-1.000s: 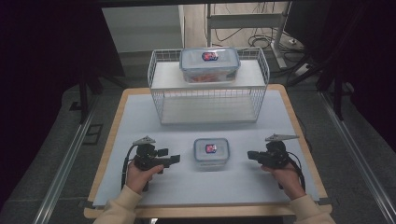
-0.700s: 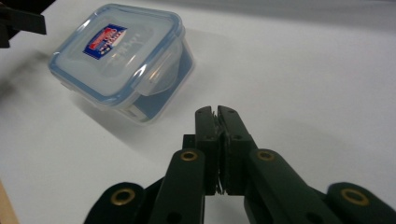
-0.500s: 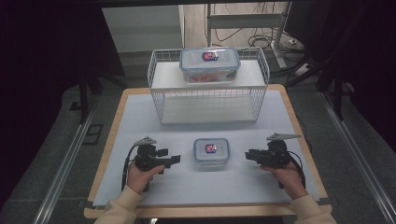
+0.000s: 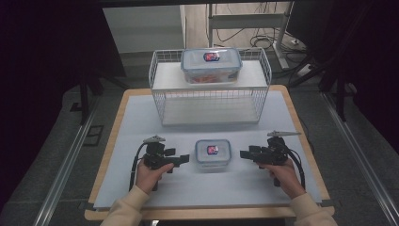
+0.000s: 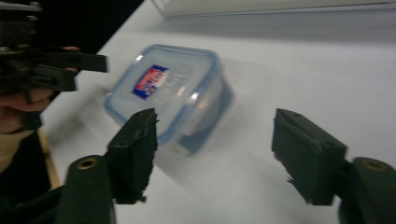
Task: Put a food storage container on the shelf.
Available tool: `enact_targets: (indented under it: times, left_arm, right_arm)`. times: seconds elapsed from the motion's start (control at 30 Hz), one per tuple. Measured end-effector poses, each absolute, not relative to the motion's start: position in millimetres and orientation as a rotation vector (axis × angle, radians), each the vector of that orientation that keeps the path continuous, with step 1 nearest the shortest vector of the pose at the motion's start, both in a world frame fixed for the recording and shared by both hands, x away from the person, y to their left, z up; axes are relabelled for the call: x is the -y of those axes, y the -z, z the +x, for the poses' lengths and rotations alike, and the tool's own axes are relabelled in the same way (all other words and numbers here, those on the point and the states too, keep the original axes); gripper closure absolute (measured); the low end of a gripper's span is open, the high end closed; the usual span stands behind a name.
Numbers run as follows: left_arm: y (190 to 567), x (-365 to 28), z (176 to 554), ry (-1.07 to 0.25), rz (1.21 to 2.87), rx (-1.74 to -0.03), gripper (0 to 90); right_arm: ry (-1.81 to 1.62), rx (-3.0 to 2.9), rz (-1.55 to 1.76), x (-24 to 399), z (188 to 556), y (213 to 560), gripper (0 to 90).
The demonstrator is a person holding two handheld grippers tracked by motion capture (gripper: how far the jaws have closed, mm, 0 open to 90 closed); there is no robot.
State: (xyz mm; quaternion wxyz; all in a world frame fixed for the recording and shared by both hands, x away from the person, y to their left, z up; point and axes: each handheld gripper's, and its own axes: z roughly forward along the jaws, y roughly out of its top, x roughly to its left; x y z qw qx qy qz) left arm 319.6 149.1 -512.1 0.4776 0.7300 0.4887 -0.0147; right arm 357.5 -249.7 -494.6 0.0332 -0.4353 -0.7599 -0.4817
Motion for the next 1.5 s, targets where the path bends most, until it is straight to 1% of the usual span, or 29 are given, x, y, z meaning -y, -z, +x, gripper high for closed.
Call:
enact_targets:
  times: [0.07, 0.23, 0.33, 0.47, 0.6, 0.73, 0.8, 0.93, 1.03, 1.23, 1.33, 1.43, 1.5]
  left_arm:
    - [513.9, -142.0, 325.1, 0.078, 1.777, -1.194, 17.5]
    - [515.2, -132.6, 334.7, 0.119, 1.737, -1.194, 18.1]
    - [517.0, -127.5, 341.5, 0.147, 1.726, -1.197, 18.2]
    - [521.7, -119.5, 352.1, 0.198, 1.712, -1.207, 18.2]
    - [526.8, -115.5, 353.2, 0.254, 1.715, -1.211, 18.9]
    - [530.9, -117.6, 352.9, 0.272, 1.703, -1.216, 20.9]
    - [533.8, -116.7, 353.6, 0.302, 1.699, -1.217, 21.8]
    - [536.6, -112.1, 353.9, 0.307, 1.716, -1.21, 23.7]
    - [538.2, -108.7, 353.5, 0.328, 1.714, -1.209, 28.3]
    - [535.3, -109.4, 347.6, 0.296, 1.704, -1.211, 35.8]
    - [532.3, -111.8, 340.1, 0.264, 1.703, -1.184, 42.3]
    - [529.9, -112.7, 331.9, 0.23, 1.719, -1.158, 46.1]
    - [529.0, -112.9, 326.5, 0.204, 1.728, -1.143, 47.3]
  right_arm:
    - [1.472, 2.332, -1.333, 244.3, 359.9, 495.9, 29.7]
    - [1.44, 2.337, -1.311, 231.4, 368.8, 500.2, 28.4]
    - [1.416, 2.331, -1.308, 222.5, 374.2, 501.2, 26.1]
    - [1.382, 2.319, -1.312, 211.7, 380.3, 506.9, 26.1]
    - [1.357, 2.308, -1.301, 200.8, 384.7, 512.4, 26.1]
    - [1.325, 2.294, -1.287, 195.0, 385.3, 516.4, 26.2]
    - [1.315, 2.298, -1.285, 194.2, 384.7, 517.7, 26.7]
    - [1.309, 2.272, -1.283, 194.1, 384.3, 519.7, 29.1]
    - [1.303, 2.255, -1.278, 193.2, 384.2, 520.6, 31.6]
    - [1.29, 2.261, -1.263, 196.5, 381.5, 518.2, 35.0]
    - [1.307, 2.266, -1.259, 200.2, 377.5, 513.9, 43.7]
    - [1.341, 2.276, -1.234, 203.9, 370.8, 512.3, 48.2]
    - [1.355, 2.279, -1.226, 205.0, 367.1, 511.4, 49.7]
